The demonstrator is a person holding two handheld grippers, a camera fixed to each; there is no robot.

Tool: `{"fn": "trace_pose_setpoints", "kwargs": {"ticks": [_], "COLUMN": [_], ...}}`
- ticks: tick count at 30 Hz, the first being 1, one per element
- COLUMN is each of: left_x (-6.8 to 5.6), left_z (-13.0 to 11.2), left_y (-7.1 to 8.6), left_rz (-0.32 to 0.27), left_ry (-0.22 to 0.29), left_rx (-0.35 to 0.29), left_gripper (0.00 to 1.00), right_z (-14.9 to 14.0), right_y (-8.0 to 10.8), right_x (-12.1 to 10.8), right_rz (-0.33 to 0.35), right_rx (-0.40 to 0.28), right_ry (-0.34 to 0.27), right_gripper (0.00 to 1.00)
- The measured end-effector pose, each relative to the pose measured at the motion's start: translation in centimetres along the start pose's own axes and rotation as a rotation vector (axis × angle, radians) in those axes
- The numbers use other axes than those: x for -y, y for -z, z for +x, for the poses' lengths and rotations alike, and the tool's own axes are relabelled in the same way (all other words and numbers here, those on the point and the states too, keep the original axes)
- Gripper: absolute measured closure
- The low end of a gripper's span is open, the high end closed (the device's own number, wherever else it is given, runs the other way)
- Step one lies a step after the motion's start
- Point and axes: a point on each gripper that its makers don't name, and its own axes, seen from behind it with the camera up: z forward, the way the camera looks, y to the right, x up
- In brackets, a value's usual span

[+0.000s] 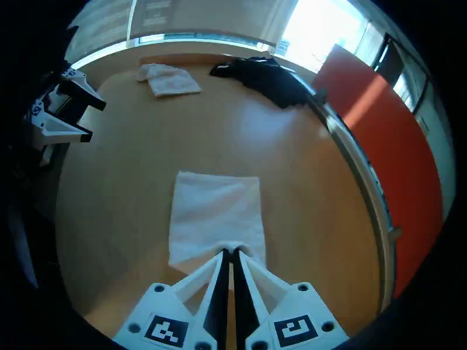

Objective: Fold towel

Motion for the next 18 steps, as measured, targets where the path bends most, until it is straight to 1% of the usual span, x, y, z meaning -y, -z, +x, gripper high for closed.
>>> {"fn": "trace_pose_setpoints", "kwargs": {"ticks": [9, 18], "left_x": [-1.0, -2.2], "left_z": [0.3, 0.6], "left_y": [-0.2, -0.4], "left_rz": [-0.018, -0.036], "left_ry": [-0.022, -0.052], "left_rx": [0.003, 0.008], "left_gripper": [0.07, 0.07], "right_z": [-3.9, -8.8], "right_y": [1.5, 2.3], "right_x": [0.1, 1.4], "right_rz": [-0.032, -0.058], "right_rx": [0.010, 0.041], "right_ry": [-0.097, -0.202], "right_gripper": [0.96, 0.96]}}
